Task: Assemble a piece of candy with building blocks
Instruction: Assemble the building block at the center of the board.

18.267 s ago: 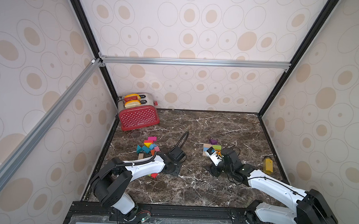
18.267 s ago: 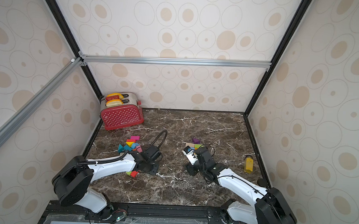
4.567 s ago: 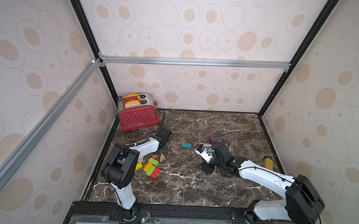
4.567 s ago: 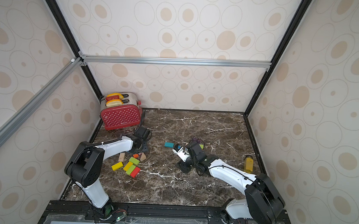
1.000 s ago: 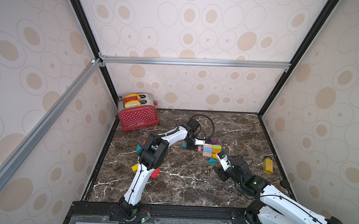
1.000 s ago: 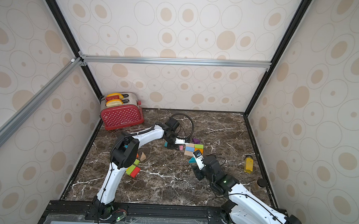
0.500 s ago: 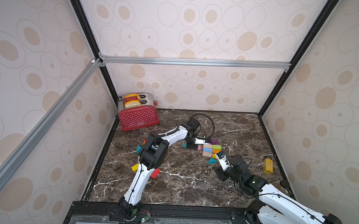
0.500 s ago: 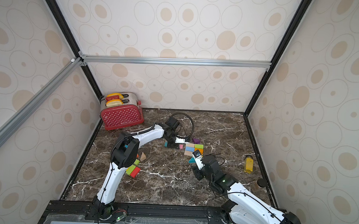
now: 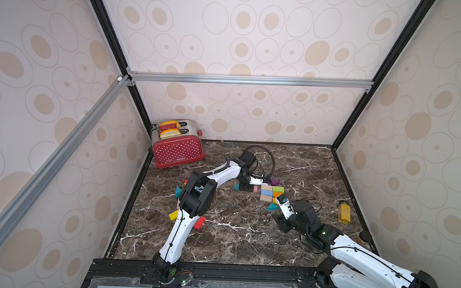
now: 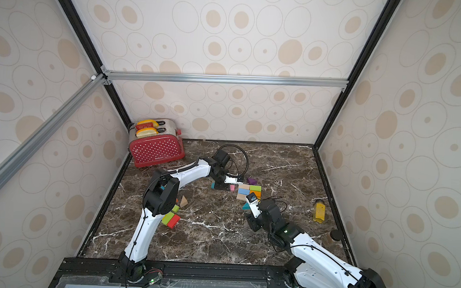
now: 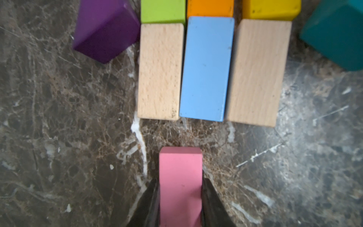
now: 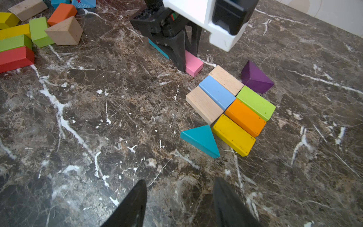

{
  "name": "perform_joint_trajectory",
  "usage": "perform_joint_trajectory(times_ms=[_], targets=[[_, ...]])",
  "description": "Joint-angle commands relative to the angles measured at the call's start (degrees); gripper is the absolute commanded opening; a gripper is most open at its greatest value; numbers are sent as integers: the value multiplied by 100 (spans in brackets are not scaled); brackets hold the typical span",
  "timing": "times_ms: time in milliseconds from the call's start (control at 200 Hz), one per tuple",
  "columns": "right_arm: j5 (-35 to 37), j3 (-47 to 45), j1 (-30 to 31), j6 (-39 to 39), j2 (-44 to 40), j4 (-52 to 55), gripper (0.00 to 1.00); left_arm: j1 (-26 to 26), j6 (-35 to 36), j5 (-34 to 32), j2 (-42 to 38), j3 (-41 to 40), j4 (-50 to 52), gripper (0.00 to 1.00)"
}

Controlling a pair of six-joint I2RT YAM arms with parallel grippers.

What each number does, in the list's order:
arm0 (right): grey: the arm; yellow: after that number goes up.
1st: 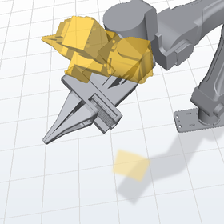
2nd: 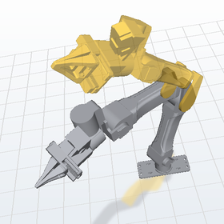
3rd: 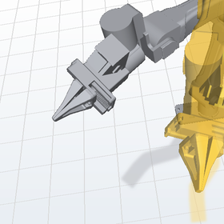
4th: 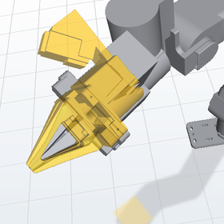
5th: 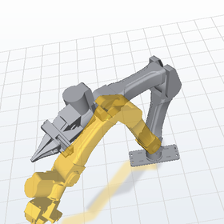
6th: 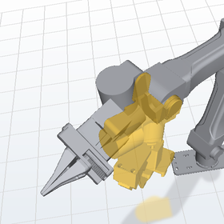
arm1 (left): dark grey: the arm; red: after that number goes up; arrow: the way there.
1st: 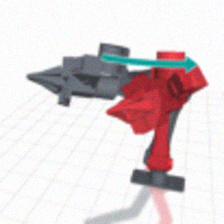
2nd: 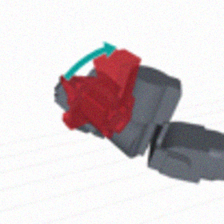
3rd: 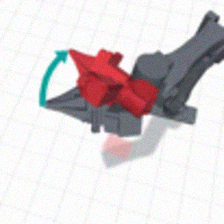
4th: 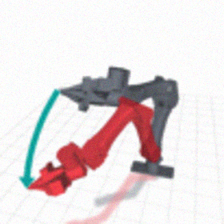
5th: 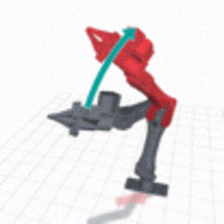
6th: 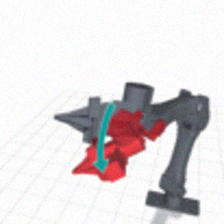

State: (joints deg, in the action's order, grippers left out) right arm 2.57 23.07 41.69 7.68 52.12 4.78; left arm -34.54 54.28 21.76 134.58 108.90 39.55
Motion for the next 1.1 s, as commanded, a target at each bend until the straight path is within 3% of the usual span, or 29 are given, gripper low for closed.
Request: perform_joint_trajectory(times_ms=[0,240,411,541,796,946,1097], targets=[[-39,13,-20,-28,20,-29,58,46,205,16,10,0,225,22],[-27,5,-20,-25,49,-55,59,53,212,0,32,-21,263,27],[-37,7,-19,-14,83,-56,59,49,216,16,-49,-38,254,40],[-39,-19,-14,-18,62,-73,59,46,8,18,-205,-55,73,55],[-26,-14,-21,-23,27,-56,59,61,-336,144,-920,-189,-238,58],[-105,162,-21,-56,19,148,59,286,-1765,-117,-1959,-612,-1023,56],[-773,582,-15,75,436,6,61,609,-3461,-906,-3657,-2004,-1852,56]])
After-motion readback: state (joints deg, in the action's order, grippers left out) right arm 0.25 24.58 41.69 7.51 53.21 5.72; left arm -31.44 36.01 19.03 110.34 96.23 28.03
